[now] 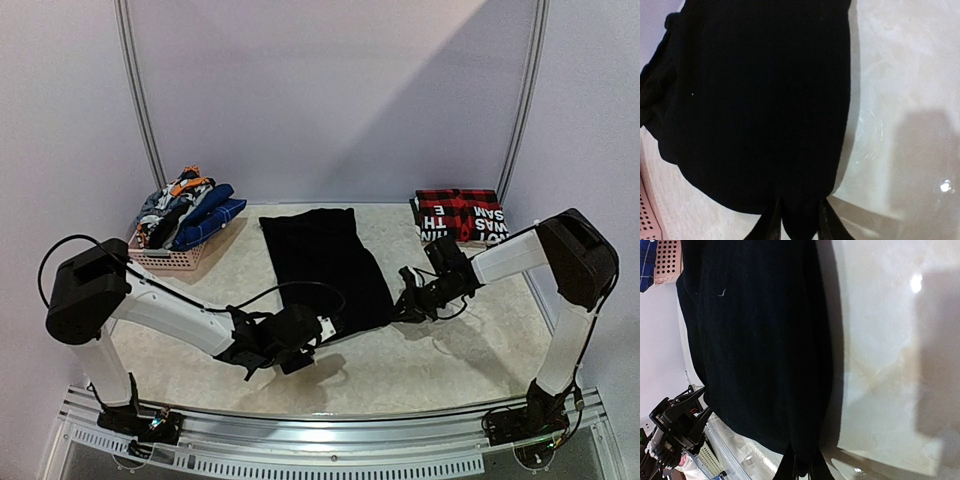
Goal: Fold and stack the mixed laundry pile
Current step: Pick up the 2/3-rectangle-folded T-shirt from the center of the board.
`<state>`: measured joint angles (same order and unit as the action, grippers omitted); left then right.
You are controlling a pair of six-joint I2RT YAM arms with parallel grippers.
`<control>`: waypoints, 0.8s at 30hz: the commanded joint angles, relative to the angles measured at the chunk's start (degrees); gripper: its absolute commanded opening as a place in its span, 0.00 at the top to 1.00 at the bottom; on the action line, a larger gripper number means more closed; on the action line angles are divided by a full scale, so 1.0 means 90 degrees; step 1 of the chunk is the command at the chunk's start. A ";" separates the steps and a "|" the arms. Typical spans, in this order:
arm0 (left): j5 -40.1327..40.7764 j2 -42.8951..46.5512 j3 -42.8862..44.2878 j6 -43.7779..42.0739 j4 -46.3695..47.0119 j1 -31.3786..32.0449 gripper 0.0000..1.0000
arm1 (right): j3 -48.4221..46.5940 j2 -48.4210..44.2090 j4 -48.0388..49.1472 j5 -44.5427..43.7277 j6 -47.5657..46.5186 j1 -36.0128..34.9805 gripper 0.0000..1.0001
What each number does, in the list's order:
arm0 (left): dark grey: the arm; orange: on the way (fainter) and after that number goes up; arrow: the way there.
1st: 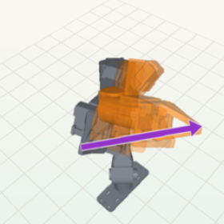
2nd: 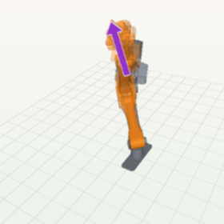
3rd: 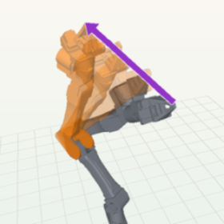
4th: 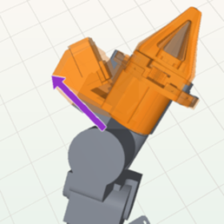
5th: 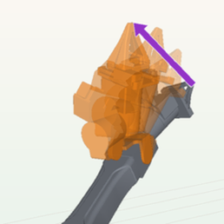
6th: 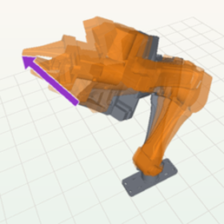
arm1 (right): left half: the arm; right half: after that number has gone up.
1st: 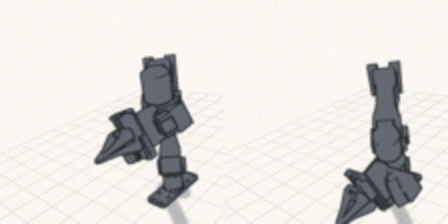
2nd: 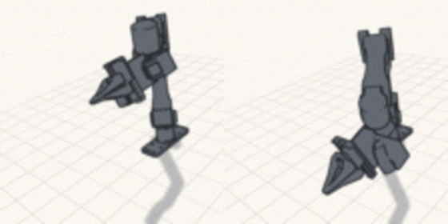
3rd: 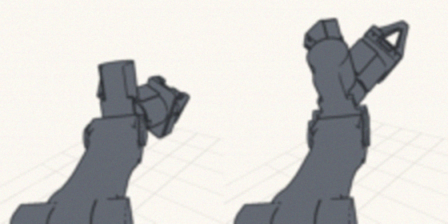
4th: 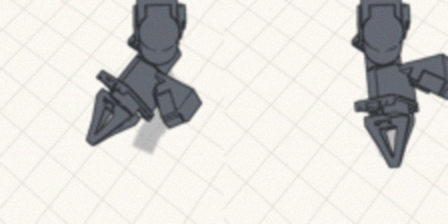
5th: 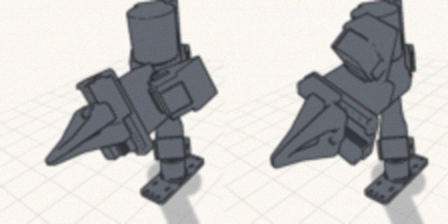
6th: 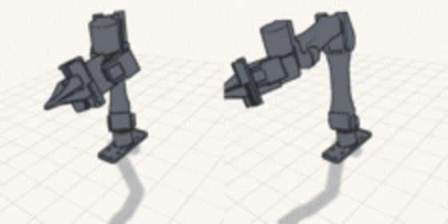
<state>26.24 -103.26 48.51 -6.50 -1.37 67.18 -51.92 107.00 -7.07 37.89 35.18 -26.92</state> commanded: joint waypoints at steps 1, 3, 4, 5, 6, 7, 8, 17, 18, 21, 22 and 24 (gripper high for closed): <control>-0.0093 -0.0380 -0.0039 -0.0120 -0.0153 -0.0114 0.79 | -0.0207 0.0186 -0.0344 -0.0110 -0.0152 0.0015 1.00; -0.0070 -0.0386 -0.0032 -0.0136 -0.0111 -0.0138 0.88 | -0.0259 0.0182 -0.0415 -0.0118 -0.0181 0.0012 1.00; -0.0052 -0.0370 -0.0038 -0.0142 -0.0103 -0.0156 0.93 | -0.0265 0.0168 -0.0436 -0.0119 -0.0195 0.0012 1.00; -0.0045 -0.0338 -0.0043 -0.0142 -0.0094 -0.0168 0.96 | -0.0275 0.0154 -0.0460 -0.0132 -0.0190 0.0012 1.00; -0.0049 -0.0283 -0.0061 -0.0139 -0.0085 -0.0169 0.98 | -0.0276 0.0129 -0.0478 -0.0142 -0.0202 0.0012 1.00; -0.0074 -0.0221 -0.0095 -0.0138 -0.0054 -0.0169 1.00 | -0.0270 0.0110 -0.0500 -0.0165 -0.0200 0.0012 1.00; -0.0107 -0.0150 -0.0150 -0.0132 -0.0008 -0.0169 1.00 | -0.0259 0.0069 -0.0504 -0.0181 -0.0206 0.0012 1.00; -0.0727 0.0398 -0.0310 -0.0015 -0.0082 -0.0091 1.00 | -0.0167 -0.0346 -0.0932 -0.0281 -0.0321 0.0012 1.00; -0.0757 0.0403 -0.0291 0.0010 -0.0107 -0.0062 1.00 | -0.0139 -0.0452 -0.0964 -0.0284 -0.0331 0.0012 1.00; -0.0880 0.0391 -0.0237 0.0093 -0.0178 0.0018 1.00 | -0.0070 -0.0608 -0.1085 -0.0319 -0.0394 0.0012 1.00; -0.0907 0.0385 -0.0214 0.0124 -0.0217 0.0054 1.00 | -0.0045 -0.0653 -0.1123 -0.0323 -0.0424 0.0007 1.00; -0.0903 0.0388 -0.0154 0.0178 -0.0312 0.0149 1.00 | 0.0054 -0.0725 -0.1166 -0.0327 -0.0458 0.0012 1.00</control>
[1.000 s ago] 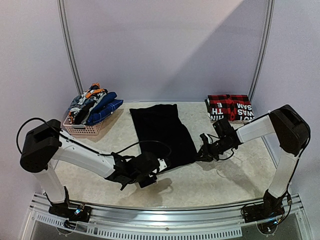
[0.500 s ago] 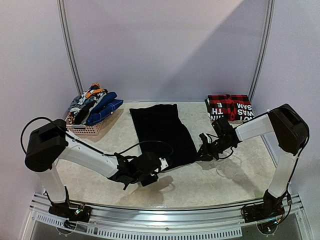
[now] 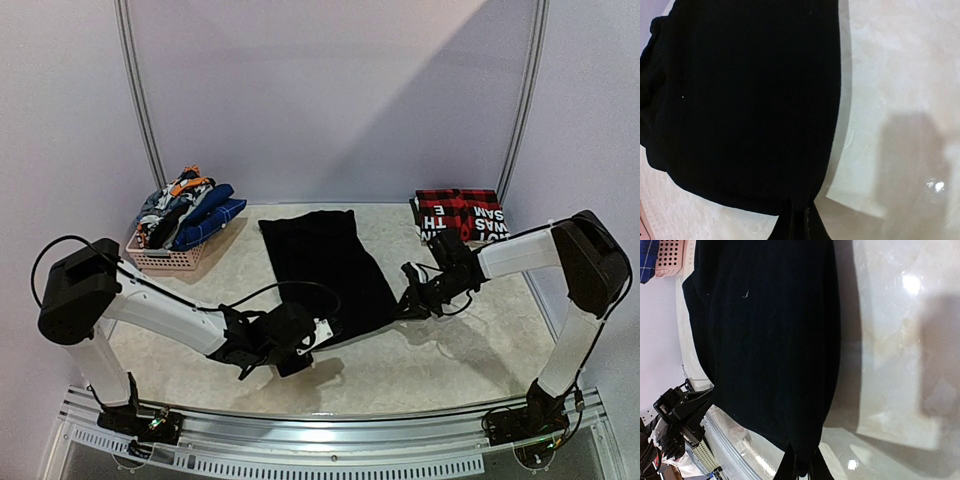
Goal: Fold and stack the mixed laundry pile
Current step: Pick up the 2/3-rectangle-folded T-shirt from the center of the board, then fold the 2/3-rectangle-folded T-shirt at the center of the board.
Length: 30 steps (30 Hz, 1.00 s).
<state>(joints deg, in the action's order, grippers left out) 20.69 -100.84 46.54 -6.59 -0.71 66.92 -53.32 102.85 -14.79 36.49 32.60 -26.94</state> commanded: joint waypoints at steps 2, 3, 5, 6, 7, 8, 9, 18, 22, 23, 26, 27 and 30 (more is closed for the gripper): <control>-0.0284 0.0140 0.0119 0.0253 -0.0466 0.0282 1.00 | 0.0331 -0.0408 -0.0324 -0.0179 -0.0170 0.0015 1.00; -0.0284 0.0152 0.0137 0.0276 -0.0508 0.0346 1.00 | 0.0393 -0.0497 -0.0350 -0.0194 -0.0176 0.0015 1.00; -0.0282 0.0207 0.0160 0.0322 -0.0589 0.0475 1.00 | 0.0489 -0.0707 -0.0418 -0.0247 -0.0194 0.0015 1.00; -0.0277 0.0244 0.0169 0.0337 -0.0623 0.0553 1.00 | 0.0528 -0.0822 -0.0484 -0.0268 -0.0199 0.0017 1.00; -0.0269 0.0283 0.0177 0.0356 -0.0679 0.0603 1.00 | 0.0571 -0.0910 -0.0531 -0.0279 -0.0204 0.0019 1.00; -0.0247 0.0331 0.0187 0.0386 -0.0727 0.0656 1.00 | 0.0609 -0.1056 -0.0589 -0.0294 -0.0211 0.0019 1.00; -0.0246 0.0382 0.0197 0.0408 -0.0769 0.0717 1.00 | 0.0665 -0.1149 -0.0636 -0.0308 -0.0227 0.0018 1.00; 0.0108 0.0825 0.0523 0.0684 -0.1352 0.1514 1.00 | 0.1124 -0.2346 -0.1146 -0.0283 -0.0301 0.0005 1.00; 0.0216 0.0955 0.0795 0.0829 -0.1578 0.1908 1.00 | 0.1281 -0.3135 -0.1468 -0.0237 -0.0276 -0.0062 1.00; 0.0278 0.0994 0.0867 0.0885 -0.1668 0.2007 1.00 | 0.1306 -0.3292 -0.1562 -0.0224 -0.0246 -0.0101 1.00; 0.0417 0.1055 0.1113 0.0969 -0.1890 0.2251 1.00 | 0.1355 -0.3893 -0.1829 -0.0216 -0.0173 -0.0202 1.00; 0.0441 0.1050 0.1198 0.0989 -0.1959 0.2311 1.00 | 0.1370 -0.4086 -0.1900 -0.0221 -0.0150 -0.0230 1.00; 0.0478 0.1062 0.1450 0.1044 -0.2198 0.2496 1.00 | 0.1363 -0.4557 -0.2197 -0.0297 -0.0117 -0.0287 1.00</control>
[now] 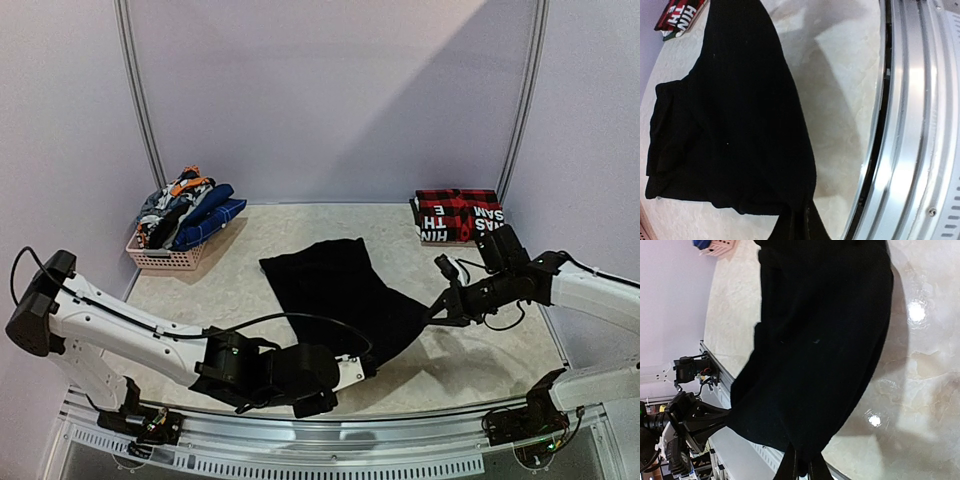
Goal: Fold and stack the mixed laundry pile
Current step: Fold the 2/3-rectangle-folded T-shirt at the center of the board.
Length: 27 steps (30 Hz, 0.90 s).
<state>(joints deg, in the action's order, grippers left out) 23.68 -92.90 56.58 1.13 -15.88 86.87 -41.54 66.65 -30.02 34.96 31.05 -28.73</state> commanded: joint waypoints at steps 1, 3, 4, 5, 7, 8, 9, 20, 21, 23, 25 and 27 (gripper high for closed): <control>0.0158 0.0190 0.0431 0.0206 -0.0591 0.0340 1.00 | 0.0013 -0.0673 -0.0699 -0.0196 0.0061 -0.0100 1.00; 0.0152 0.0211 0.0600 0.0221 -0.0719 0.0472 1.00 | -0.0100 -0.0911 -0.0997 -0.0371 0.0029 -0.0117 1.00; 0.0152 0.0219 0.0695 0.0237 -0.0812 0.0490 1.00 | -0.0160 -0.1013 -0.1129 -0.0436 0.0025 -0.0122 1.00; 0.0160 0.0219 0.0779 0.0252 -0.0901 0.0499 1.00 | -0.0218 -0.1084 -0.1242 -0.0496 0.0012 -0.0127 1.00; 0.0194 0.0234 0.0915 0.0241 -0.1038 0.0502 1.00 | -0.0319 -0.1239 -0.1393 -0.0597 0.0021 -0.0121 1.00; 0.0217 0.0257 0.0963 0.0222 -0.1074 0.0494 1.00 | -0.0386 -0.1305 -0.1450 -0.0651 0.0041 -0.0125 1.00; 0.0221 0.0270 0.0998 0.0203 -0.1097 0.0494 1.00 | -0.0451 -0.1332 -0.1497 -0.0715 0.0045 -0.0124 1.00; 0.0240 0.0708 0.1021 -0.0124 -0.1213 -0.0219 1.00 | -0.1505 -0.0744 -0.1414 -0.1810 0.0220 -0.0127 1.00; 0.0228 0.0733 0.1044 -0.0118 -0.1277 -0.0331 1.00 | -0.1635 -0.0629 -0.1412 -0.1919 0.0226 -0.0123 1.00; 0.0161 0.0812 0.1019 -0.0115 -0.1356 -0.0590 1.00 | -0.1906 -0.0354 -0.1410 -0.2110 0.0209 -0.0128 1.00; -0.0012 0.0922 0.0960 -0.0125 -0.1336 -0.0870 1.00 | -0.2183 -0.0041 -0.1389 -0.2237 0.0164 -0.0119 1.00; -0.0133 0.1020 0.0941 -0.0125 -0.1346 -0.1144 1.00 | -0.2470 0.0376 -0.1355 -0.2287 0.0118 -0.0125 1.00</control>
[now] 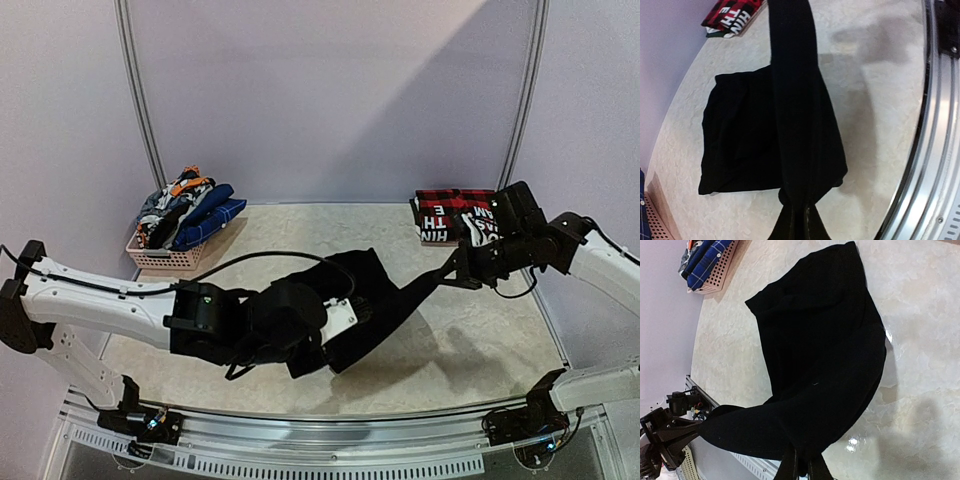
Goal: Fold and stack the mixed laundry pile
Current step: Fold the 2/3-rectangle-folded T-shirt at the center of the board.
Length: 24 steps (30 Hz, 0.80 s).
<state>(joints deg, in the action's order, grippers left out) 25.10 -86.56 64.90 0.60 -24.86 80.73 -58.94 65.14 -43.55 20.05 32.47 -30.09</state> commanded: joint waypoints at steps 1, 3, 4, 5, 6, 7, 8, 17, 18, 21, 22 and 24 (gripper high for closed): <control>-0.0326 0.0350 0.0015 -0.0067 -0.0368 -0.0583 1.00 | -0.0684 0.0763 0.0158 -0.0655 -0.0073 0.0030 1.00; -0.0381 0.0409 0.0024 -0.0067 -0.0407 -0.0822 1.00 | -0.1000 0.1187 0.0149 -0.0744 -0.0132 0.0025 1.00; -0.0393 0.0434 0.0032 -0.0067 -0.0427 -0.0929 1.00 | -0.1163 0.1392 0.0133 -0.0787 -0.0165 0.0024 1.00; -0.0401 0.0459 0.0034 -0.0067 -0.0434 -0.1093 1.00 | -0.1343 0.1540 0.0097 -0.0906 -0.0209 0.0028 1.00; -0.0429 0.0479 0.0022 -0.0067 -0.0404 -0.1178 1.00 | -0.1530 0.1780 0.0057 -0.0970 -0.0246 0.0024 1.00; -0.0539 0.0502 0.0002 -0.0067 -0.0349 -0.1330 1.00 | -0.1726 0.1923 0.0016 -0.1054 -0.0293 0.0025 1.00; -0.0595 0.0511 -0.0011 -0.0064 -0.0306 -0.1446 1.00 | -0.1916 0.2110 -0.0036 -0.1140 -0.0343 0.0030 1.00; -0.1057 0.0303 0.0076 -0.0336 -0.0177 -0.2349 1.00 | -0.3603 0.3657 -0.0422 -0.1070 -0.0755 0.0237 1.00; -0.1119 0.0269 0.0087 -0.0338 -0.0161 -0.2454 1.00 | -0.3758 0.3832 -0.0471 -0.1040 -0.0797 0.0247 1.00; -0.1282 0.0171 0.0113 -0.0330 -0.0123 -0.2722 1.00 | -0.4071 0.4205 -0.0492 -0.0910 -0.0890 0.0264 1.00; -0.1356 0.0143 0.0113 -0.0322 -0.0101 -0.2803 1.00 | -0.4181 0.4324 -0.0506 -0.0867 -0.0908 0.0280 1.00; -0.1471 0.0076 0.0121 -0.0307 -0.0062 -0.2958 1.00 | -0.4387 0.4563 -0.0546 -0.0813 -0.0962 0.0309 1.00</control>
<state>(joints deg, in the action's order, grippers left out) 14.59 -84.55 65.17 -1.85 -23.57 57.19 -94.65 102.59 -47.11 15.20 25.85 -29.67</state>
